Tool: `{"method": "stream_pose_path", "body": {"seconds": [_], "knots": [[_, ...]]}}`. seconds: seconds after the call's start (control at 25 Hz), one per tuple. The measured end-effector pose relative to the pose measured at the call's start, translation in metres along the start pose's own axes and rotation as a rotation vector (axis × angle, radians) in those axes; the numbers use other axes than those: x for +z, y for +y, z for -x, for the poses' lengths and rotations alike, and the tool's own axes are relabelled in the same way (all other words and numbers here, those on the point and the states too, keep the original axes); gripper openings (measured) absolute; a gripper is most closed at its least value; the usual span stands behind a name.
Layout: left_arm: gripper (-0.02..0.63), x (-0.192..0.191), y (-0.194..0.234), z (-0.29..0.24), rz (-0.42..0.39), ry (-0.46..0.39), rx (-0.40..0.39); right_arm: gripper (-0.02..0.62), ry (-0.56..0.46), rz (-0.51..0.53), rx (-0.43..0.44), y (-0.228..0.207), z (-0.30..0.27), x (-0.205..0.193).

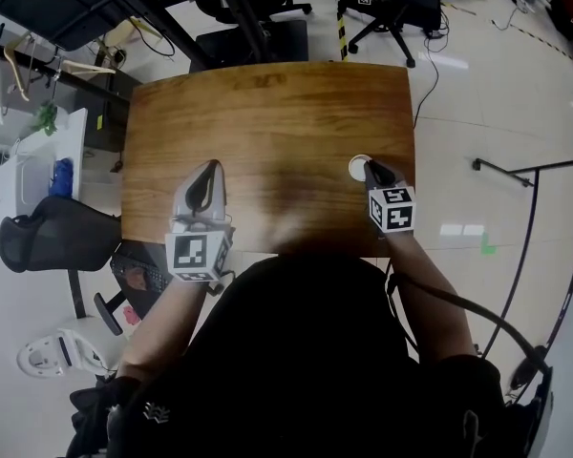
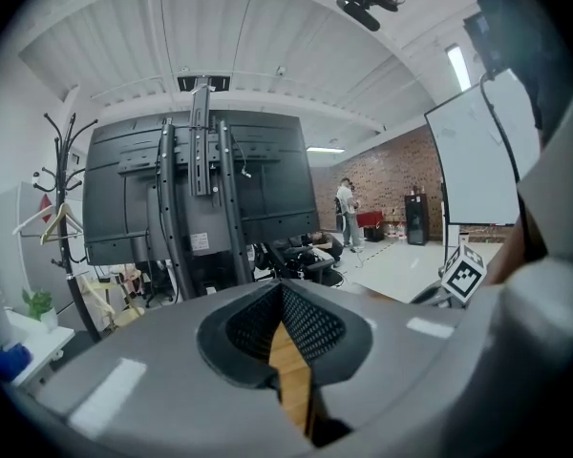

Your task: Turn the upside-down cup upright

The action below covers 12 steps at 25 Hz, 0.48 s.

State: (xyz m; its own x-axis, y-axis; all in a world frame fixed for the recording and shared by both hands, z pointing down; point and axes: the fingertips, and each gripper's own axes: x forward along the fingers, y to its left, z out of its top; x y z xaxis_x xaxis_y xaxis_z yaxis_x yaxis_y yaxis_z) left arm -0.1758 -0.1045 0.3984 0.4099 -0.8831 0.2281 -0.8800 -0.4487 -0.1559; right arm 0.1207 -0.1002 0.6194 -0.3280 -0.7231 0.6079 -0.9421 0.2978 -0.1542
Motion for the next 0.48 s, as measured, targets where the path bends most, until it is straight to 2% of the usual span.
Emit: {"method": "stream_pose_path", "body": {"seconds": [0.12, 0.24, 0.32, 0.48], "knots": [[0.0, 0.005, -0.004, -0.001, -0.003, -0.015, -0.003, 0.031, -0.012, 0.12, -0.05, -0.005, 0.008, 0.009], [0.0, 0.007, -0.008, 0.0, -0.005, -0.015, -0.001, 0.029, 0.032, 0.247, -0.075, 0.0, 0.007, 0.006], [0.0, 0.006, -0.009, 0.002, 0.001, -0.009, 0.007, 0.031, 0.043, 0.296, -0.048, 0.013, 0.003, 0.003], [0.0, 0.006, -0.006, 0.007, 0.008, -0.008, 0.027, 0.034, 0.013, 0.319, 0.044, 0.051, -0.005, 0.002]]}}
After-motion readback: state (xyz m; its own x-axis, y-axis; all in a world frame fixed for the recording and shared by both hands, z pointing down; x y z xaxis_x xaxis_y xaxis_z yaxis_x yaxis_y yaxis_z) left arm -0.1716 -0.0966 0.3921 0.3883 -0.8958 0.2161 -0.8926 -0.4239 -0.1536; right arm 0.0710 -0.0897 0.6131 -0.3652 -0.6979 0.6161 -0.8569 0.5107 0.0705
